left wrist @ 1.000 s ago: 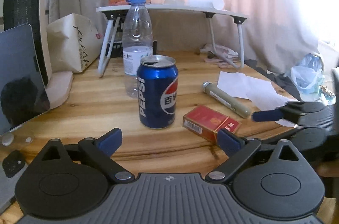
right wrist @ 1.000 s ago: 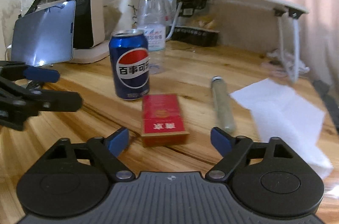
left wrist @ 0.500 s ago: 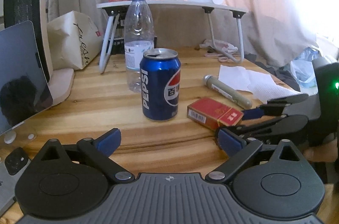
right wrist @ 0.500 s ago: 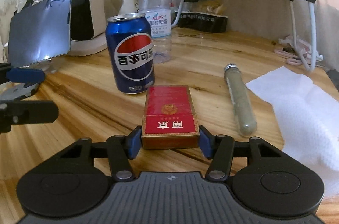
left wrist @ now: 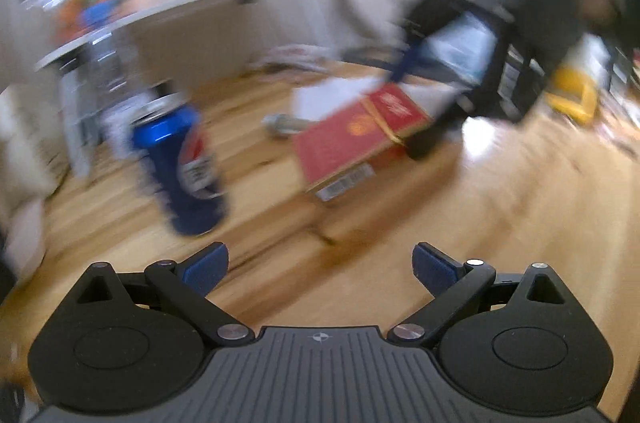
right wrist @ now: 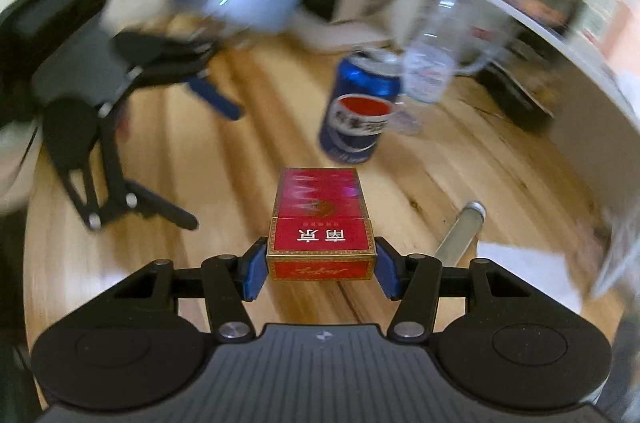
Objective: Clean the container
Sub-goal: 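Lift the red pack with the left tool and turn it upright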
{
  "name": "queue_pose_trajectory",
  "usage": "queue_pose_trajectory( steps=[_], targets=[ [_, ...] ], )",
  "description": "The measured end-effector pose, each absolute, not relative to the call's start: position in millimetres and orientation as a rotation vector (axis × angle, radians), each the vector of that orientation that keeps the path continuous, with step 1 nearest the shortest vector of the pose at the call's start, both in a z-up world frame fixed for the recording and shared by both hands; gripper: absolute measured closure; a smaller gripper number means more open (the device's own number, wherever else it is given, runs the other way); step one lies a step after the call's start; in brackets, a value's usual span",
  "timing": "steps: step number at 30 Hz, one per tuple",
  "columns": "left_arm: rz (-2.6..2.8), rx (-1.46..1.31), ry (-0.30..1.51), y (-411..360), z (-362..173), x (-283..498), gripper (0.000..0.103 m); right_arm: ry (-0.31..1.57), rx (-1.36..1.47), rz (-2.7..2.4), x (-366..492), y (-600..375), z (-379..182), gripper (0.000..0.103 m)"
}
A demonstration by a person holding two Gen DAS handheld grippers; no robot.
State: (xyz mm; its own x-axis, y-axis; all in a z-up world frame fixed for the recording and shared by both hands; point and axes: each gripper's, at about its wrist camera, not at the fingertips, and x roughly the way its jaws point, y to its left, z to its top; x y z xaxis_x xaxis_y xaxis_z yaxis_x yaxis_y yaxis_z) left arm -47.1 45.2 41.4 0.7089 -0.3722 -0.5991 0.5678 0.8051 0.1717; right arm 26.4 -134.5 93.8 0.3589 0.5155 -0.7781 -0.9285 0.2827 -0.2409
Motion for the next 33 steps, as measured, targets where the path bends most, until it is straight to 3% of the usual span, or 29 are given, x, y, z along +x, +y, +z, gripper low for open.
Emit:
queue_pose_trajectory(
  steps=[11,13,15,23,26,33],
  targets=[
    [-0.788,0.53,0.607,20,44,-35,0.004,0.647,-1.053,1.349,-9,-116,83,0.048],
    [-0.807,0.595,0.618,12,39,-38,0.009,0.645,-1.114,1.358,-15,-112,78,0.048],
    [-0.826,0.656,0.627,4,34,-42,0.03,0.651,-1.151,1.367,-18,-105,78,0.048],
    [-0.852,0.697,0.609,-5,42,-48,0.03,0.675,-1.25,1.389,-28,-93,84,0.048],
    [-0.853,0.689,0.601,-7,44,-47,0.042,0.675,-1.274,1.382,-29,-90,84,0.048],
    [-0.854,0.679,0.58,-10,44,-55,0.044,0.677,-1.309,1.379,-32,-92,84,0.048]
  ],
)
